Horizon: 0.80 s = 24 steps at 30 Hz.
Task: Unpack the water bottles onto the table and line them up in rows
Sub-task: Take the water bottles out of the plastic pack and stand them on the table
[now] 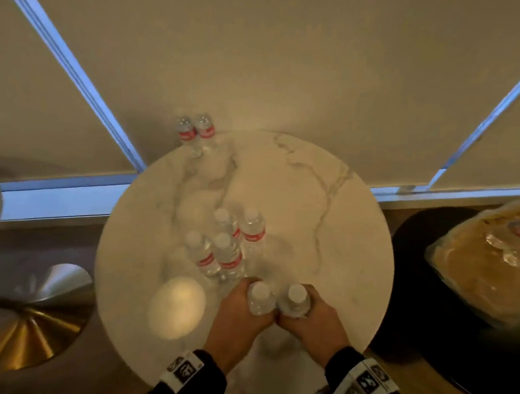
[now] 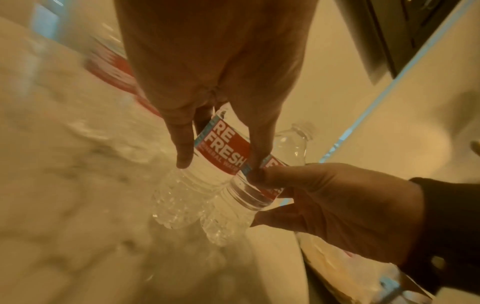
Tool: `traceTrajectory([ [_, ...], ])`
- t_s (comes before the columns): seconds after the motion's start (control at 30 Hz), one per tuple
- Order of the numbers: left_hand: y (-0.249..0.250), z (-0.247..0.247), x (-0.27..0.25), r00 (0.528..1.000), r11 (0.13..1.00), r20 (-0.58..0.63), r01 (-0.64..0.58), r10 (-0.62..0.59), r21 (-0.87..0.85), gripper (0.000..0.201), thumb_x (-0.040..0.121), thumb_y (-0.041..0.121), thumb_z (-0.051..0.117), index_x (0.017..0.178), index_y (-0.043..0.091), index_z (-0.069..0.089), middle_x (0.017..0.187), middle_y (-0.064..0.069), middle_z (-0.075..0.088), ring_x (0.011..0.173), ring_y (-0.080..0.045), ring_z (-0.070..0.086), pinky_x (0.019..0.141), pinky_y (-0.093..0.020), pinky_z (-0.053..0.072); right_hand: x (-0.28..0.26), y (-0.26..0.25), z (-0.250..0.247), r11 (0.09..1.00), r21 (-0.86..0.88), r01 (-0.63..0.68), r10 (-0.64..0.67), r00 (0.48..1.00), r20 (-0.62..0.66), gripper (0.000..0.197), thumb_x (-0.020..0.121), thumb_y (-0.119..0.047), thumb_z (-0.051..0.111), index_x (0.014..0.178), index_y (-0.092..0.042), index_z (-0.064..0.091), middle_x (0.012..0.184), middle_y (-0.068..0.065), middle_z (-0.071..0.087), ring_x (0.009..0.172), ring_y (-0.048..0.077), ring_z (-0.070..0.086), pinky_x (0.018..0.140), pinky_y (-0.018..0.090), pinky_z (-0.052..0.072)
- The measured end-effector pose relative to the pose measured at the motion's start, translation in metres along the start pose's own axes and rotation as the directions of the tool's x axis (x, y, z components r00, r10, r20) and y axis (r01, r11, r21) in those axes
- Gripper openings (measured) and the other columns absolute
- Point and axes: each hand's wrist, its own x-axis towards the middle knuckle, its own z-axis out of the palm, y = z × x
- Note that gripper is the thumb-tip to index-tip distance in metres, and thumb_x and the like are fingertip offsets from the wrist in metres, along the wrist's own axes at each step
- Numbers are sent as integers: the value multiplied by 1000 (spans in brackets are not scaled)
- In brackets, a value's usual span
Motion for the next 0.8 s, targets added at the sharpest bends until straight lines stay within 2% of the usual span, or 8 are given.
traceTrajectory([
  [0.17, -32, -58, 4, 987, 999, -156, 43, -45, -13, 37, 76, 30, 84, 93, 42, 54, 91, 17, 69, 84, 8, 62, 66, -12, 46, 25, -28, 75, 1000, -6, -15, 15, 1000, 0, 55, 67, -35, 84, 115, -32, 57, 104, -7, 69, 95, 16, 64, 78, 24, 48],
  [0.3, -36, -76, 18, 984, 994, -166, 45, -61, -100, 45, 78, 37, 83, 113, 36, 56, 98, 17, 70, 88, 6, 65, 66, -9, 47, 41, -47, 91, 999, -27, -22, 21, 999, -25, 54, 71, -30, 82, 118, -24, 55, 101, -4, 65, 89, 17, 59, 76, 26, 44],
  [0.4, -39, -77, 24, 983, 991, -171, 50, -71, -125, 55, 75, 42, 85, 120, 28, 56, 106, 12, 71, 91, -4, 67, 73, -17, 50, 48, -52, 90, 997, -62, -35, 35, 999, -2, 58, 71, -29, 82, 120, -21, 52, 100, -3, 61, 91, 19, 59, 76, 27, 42],
  [0.53, -40, -74, 21, 983, 992, -180, 24, -47, -125, 37, 71, 38, 88, 100, 28, 68, 91, 7, 77, 81, -6, 74, 68, -32, 60, 52, -47, 83, 989, -141, -41, 50, 997, 60, 72, 67, -33, 84, 127, -21, 46, 110, -4, 62, 99, 19, 60, 83, 31, 46],
  [0.6, -43, -72, 15, 978, 992, -172, 110, -119, -61, 35, 70, 32, 89, 93, 24, 64, 89, 8, 73, 87, -11, 74, 65, -30, 53, 52, -38, 75, 980, -195, -49, 72, 991, 114, 78, 64, -36, 85, 130, -23, 44, 120, -2, 62, 107, 21, 62, 91, 36, 50],
  [0.7, -52, -65, 3, 926, 902, -100, 378, -365, 207, 62, 78, 44, 81, 123, 10, 55, 113, -3, 67, 113, -26, 65, 82, -28, 45, 45, -20, 49, 958, -271, -95, 139, 979, 146, 64, 72, -43, 79, 126, -26, 50, 116, -3, 61, 102, 18, 62, 89, 31, 51],
  [0.73, -57, -60, 0, 910, 864, -69, 410, -409, 293, 59, 83, 48, 74, 124, 9, 56, 115, -6, 68, 112, -27, 64, 85, -29, 45, 41, -14, 36, 959, -263, -107, 145, 981, 130, 53, 76, -44, 76, 121, -26, 54, 111, -4, 63, 97, 16, 63, 85, 30, 52],
  [0.8, -56, -46, -8, 908, 830, -7, 386, -419, 403, 43, 89, 53, 63, 107, 13, 62, 103, -3, 69, 100, -24, 65, 82, -31, 46, 31, 2, 3, 966, -228, -124, 143, 987, 67, 34, 83, -43, 69, 109, -25, 60, 99, -6, 66, 87, 12, 64, 74, 23, 53],
])
